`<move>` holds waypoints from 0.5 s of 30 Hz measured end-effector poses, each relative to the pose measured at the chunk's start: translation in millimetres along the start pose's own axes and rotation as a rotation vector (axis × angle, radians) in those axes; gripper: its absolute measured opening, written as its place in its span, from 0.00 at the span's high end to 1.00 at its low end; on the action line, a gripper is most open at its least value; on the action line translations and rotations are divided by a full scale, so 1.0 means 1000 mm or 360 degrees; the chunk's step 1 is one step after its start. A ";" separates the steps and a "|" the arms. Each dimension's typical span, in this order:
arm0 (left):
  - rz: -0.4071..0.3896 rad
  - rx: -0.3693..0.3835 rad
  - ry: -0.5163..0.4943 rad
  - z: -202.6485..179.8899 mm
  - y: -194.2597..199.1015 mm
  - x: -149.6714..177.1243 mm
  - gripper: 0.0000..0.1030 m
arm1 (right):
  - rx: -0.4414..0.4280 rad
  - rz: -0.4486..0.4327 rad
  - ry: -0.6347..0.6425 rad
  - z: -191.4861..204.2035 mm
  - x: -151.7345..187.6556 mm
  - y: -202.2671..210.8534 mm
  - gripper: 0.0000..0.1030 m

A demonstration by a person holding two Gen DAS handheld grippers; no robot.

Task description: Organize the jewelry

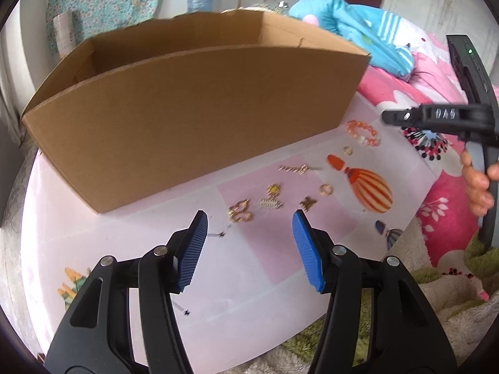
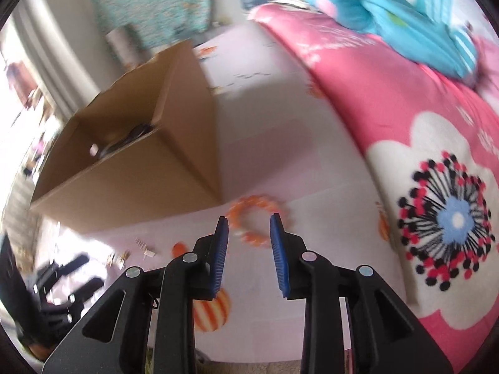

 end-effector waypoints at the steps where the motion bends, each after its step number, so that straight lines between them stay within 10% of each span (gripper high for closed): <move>1: -0.0010 0.0021 -0.0026 -0.005 0.000 -0.003 0.48 | -0.0021 0.0010 0.0031 0.006 0.003 -0.002 0.73; 15: 0.0130 0.0128 -0.0296 -0.071 -0.040 -0.010 0.76 | -0.0167 0.0124 0.0101 0.031 0.023 -0.028 0.73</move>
Point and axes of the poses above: each gripper's, at about its wrist camera, not at the fingertips, and y roughly against the way its jaws point, z to its left, x to its underside, the point moved 7 cm from there along -y, roughly the way its jaws point, and after that the axes turned 3 degrees about y, right-handed, at the moved point
